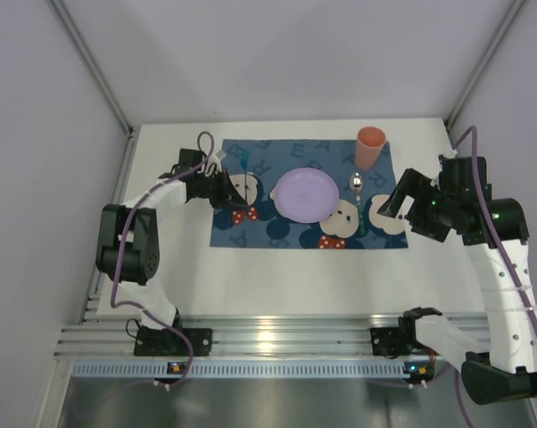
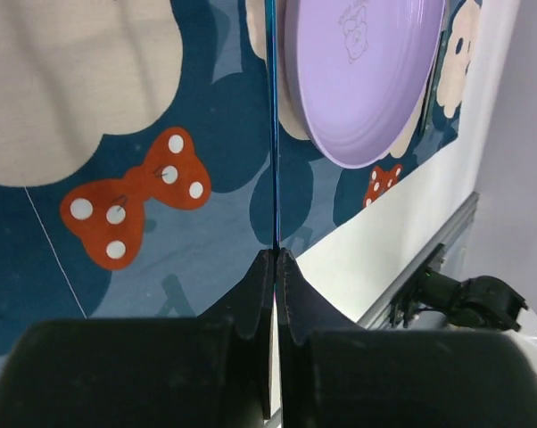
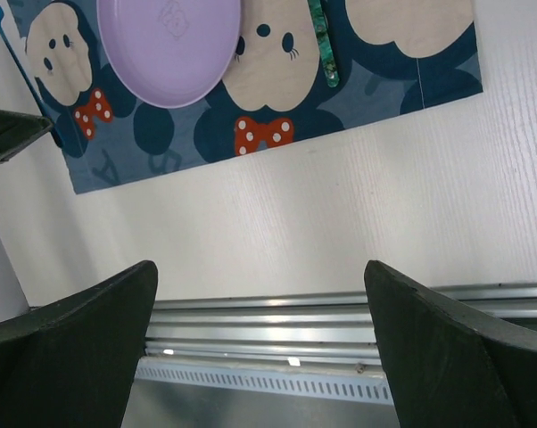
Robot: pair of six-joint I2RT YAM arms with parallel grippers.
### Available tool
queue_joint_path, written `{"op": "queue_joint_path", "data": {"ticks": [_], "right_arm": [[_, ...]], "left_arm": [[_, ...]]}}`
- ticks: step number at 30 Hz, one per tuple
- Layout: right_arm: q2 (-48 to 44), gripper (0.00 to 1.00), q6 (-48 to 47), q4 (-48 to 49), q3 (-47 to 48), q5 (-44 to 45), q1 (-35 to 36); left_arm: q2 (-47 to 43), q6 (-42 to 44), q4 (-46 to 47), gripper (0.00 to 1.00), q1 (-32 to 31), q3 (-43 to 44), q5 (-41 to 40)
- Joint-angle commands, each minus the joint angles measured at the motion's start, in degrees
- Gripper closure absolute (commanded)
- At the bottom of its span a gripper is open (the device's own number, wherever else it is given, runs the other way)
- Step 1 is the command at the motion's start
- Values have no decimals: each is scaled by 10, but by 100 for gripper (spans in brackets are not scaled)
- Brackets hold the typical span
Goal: Set the dinner table for one person
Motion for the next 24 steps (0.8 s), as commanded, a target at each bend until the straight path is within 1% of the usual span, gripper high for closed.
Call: {"op": "queue_joint_path", "data": {"ticks": [1, 7, 13, 14, 16, 18, 19, 21, 22, 24], "right_arm": [[-3, 0, -12, -7, -5, 9, -3], [-3, 0, -17, -8, -11, 14, -5], [-3, 0, -24, -10, -14, 16, -10], [-3, 0, -24, -9, -15, 17, -11], [-2, 0, -26, -9, -17, 16, -11], [-1, 0, -27, -7, -21, 14, -11], [-2, 0, -28, -6, -23, 14, -11], [-2, 0, -28, -4, -26, 9, -11], [-2, 0, -27, -3, -26, 7, -12], [-3, 0, -28, -2, -27, 6, -12]], "left_arm": [[31, -3, 84, 100, 23, 8, 123], [117, 19, 36, 100, 51, 59, 165], [151, 53, -16, 100, 67, 66, 154], [153, 57, -27, 100, 68, 66, 134], [163, 70, -52, 99, 70, 71, 131], [169, 82, -70, 96, 70, 73, 116], [173, 86, -79, 92, 70, 74, 110], [177, 94, -99, 87, 70, 73, 95], [177, 98, -104, 82, 70, 72, 93], [172, 96, -112, 76, 70, 67, 66]]}}
